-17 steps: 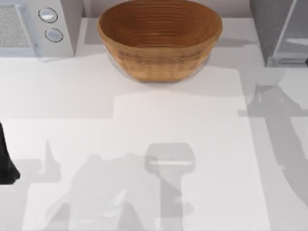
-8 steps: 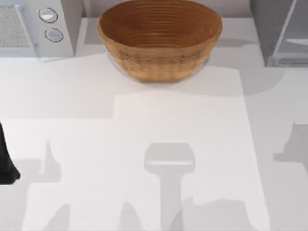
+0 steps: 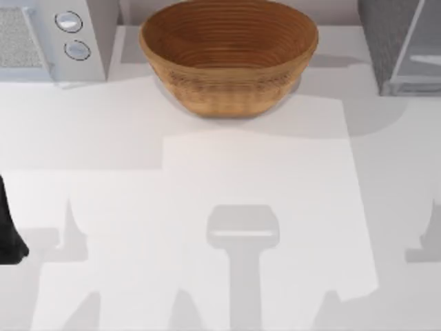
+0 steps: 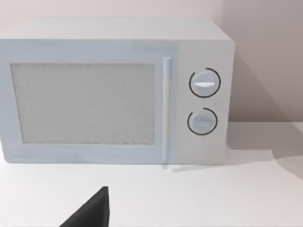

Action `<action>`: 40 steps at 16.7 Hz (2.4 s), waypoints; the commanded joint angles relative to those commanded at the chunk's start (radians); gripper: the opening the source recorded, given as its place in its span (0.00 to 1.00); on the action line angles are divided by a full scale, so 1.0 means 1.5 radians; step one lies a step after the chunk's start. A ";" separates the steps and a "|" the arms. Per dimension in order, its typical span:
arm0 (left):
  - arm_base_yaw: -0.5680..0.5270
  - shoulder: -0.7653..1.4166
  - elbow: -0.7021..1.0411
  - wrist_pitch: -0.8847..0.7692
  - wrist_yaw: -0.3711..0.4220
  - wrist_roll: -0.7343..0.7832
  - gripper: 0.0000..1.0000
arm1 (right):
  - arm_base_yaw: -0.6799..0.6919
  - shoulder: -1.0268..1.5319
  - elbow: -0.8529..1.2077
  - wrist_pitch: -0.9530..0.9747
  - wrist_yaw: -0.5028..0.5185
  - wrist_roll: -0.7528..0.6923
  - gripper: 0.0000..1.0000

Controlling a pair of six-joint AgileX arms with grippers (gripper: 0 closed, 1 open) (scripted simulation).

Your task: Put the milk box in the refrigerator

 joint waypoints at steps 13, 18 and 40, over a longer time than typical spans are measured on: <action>0.000 0.000 0.000 0.000 0.000 0.000 1.00 | -0.035 0.238 0.139 0.165 -0.028 -0.012 0.00; 0.000 0.000 0.000 0.000 0.000 0.000 1.00 | -0.070 0.562 0.263 0.321 -0.068 -0.002 0.00; 0.000 0.000 0.000 0.000 0.000 0.000 1.00 | -0.186 1.449 0.651 0.800 -0.170 0.010 0.00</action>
